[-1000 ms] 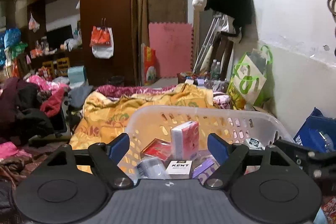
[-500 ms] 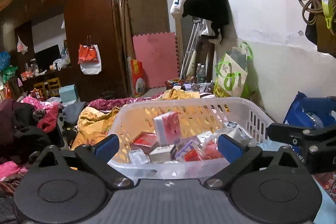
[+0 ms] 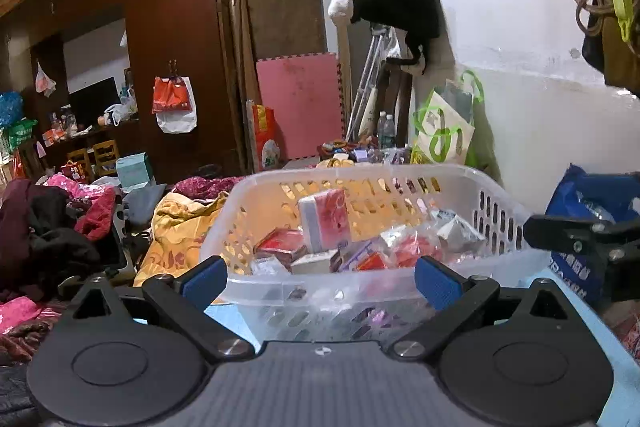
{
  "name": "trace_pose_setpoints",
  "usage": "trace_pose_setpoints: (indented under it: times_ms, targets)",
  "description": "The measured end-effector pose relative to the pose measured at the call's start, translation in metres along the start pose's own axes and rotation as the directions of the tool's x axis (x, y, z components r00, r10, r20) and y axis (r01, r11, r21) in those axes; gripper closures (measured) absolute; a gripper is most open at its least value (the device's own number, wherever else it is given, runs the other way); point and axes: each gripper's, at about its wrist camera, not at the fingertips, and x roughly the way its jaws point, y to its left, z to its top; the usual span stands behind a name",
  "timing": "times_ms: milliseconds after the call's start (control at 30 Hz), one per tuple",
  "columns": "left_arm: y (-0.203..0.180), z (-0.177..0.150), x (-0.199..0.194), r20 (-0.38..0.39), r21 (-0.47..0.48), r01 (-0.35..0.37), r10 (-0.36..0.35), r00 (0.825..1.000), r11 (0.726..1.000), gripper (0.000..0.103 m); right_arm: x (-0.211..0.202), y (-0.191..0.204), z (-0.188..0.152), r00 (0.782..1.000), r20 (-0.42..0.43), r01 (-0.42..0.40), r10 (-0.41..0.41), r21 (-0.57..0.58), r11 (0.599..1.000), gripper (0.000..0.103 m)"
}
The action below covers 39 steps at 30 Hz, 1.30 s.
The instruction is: Organize objects
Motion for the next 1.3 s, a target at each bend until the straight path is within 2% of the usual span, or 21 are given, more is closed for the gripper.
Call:
trace_pose_setpoints:
  times_ms: [500,833,1300]
  targets:
    - [-0.0053,-0.0081,-0.0041,-0.005,-0.002,0.006,-0.006,1.0,1.0,0.002,-0.0059,-0.0053,-0.0039,0.999,0.013,-0.034,0.034,0.021,0.999,0.0]
    - [-0.0008,-0.0084,-0.0051,-0.005,-0.035,0.017,-0.018,1.0,0.999,0.002,-0.0062,-0.0056,-0.0043,0.999,0.017,-0.029,0.029,0.017,0.999,0.0]
    - [-0.0077,-0.0087,-0.0039,-0.01,-0.015,0.019,-0.019,1.0,1.0,0.002,-0.0069,-0.0061,-0.0051,0.999,0.018,-0.029,0.028,0.023,0.999,0.0]
